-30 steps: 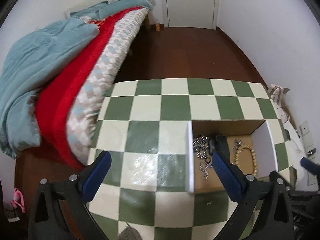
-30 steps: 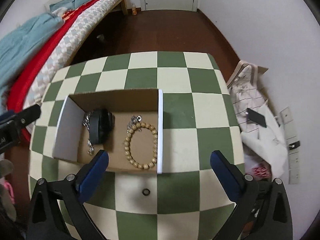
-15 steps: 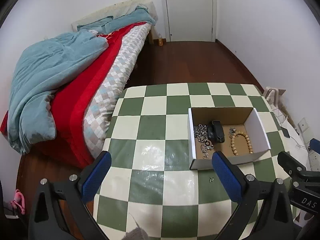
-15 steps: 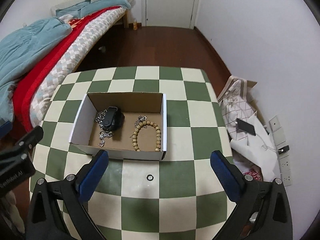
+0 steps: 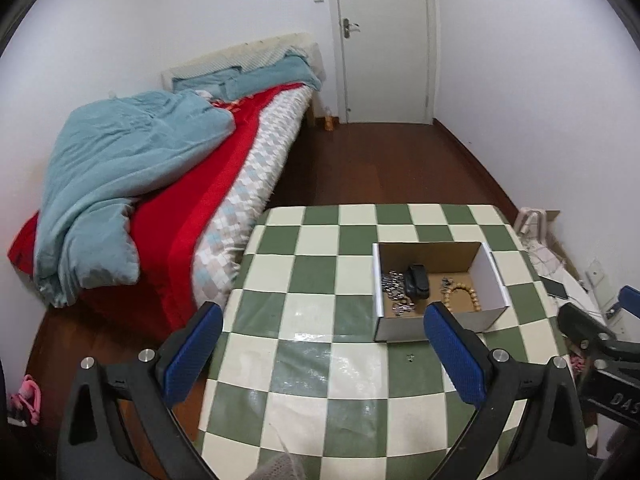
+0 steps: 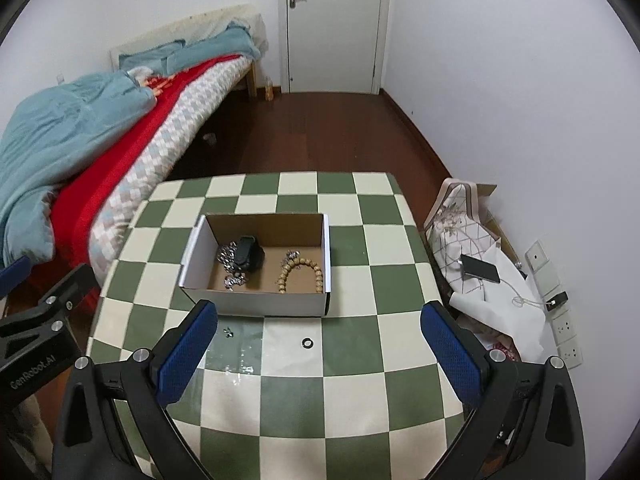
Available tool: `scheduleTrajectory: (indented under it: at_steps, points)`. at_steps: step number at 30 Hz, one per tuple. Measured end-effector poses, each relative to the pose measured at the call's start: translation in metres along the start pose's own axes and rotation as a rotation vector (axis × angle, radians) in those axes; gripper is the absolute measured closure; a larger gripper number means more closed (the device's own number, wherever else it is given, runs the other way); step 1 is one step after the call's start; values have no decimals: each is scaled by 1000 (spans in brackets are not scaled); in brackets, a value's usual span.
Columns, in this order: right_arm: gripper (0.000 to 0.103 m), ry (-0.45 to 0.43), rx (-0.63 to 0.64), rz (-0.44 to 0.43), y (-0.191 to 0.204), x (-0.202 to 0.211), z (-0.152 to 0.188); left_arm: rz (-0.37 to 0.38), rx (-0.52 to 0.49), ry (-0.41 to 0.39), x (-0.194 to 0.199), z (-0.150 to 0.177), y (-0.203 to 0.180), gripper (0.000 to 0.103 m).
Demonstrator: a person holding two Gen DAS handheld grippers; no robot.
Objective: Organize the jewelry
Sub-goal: 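Grasp the small silver piece with the left gripper while the right grasps another black ring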
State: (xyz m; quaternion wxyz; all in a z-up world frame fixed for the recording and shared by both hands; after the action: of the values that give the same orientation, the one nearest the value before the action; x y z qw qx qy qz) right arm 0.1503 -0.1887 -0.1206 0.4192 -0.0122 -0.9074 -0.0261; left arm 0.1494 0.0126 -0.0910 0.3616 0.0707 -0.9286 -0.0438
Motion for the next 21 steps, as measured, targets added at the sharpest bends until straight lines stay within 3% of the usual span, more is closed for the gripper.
scheduleTrajectory:
  at_steps: [4,9,13,15,21]
  points:
    - [0,-15,-27,-28,-4,5,8,-100,-21,-12,-11,14,2,0]
    - [3,51,-92,-33,-23,-33,40,-240,-75,69,-52,47,1,0]
    - [36,141,-139,-64,-33,-92,71,-260,-97,157,-83,70,-3,0]
    - [43,167,-149,-83,-33,-120,83,-272,-114,187,-93,78,-5,0]
    - [44,186,-131,-102,-20,-177,102,-272,-124,230,-110,84,-10,0]
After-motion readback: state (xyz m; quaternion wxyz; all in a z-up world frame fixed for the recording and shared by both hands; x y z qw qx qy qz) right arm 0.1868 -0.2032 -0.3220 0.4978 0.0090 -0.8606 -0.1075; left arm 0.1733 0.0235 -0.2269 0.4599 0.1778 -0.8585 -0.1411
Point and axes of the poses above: each gripper's, at about its wrist camera, not at the fingertips, and x roughly against the way its jaws point, y to its left, z to its underside, the point moved 4 cm from there along -x, roughly the way its jaws point, and after that the axes turned 4 degrees about -z, right-handed, at the moved point
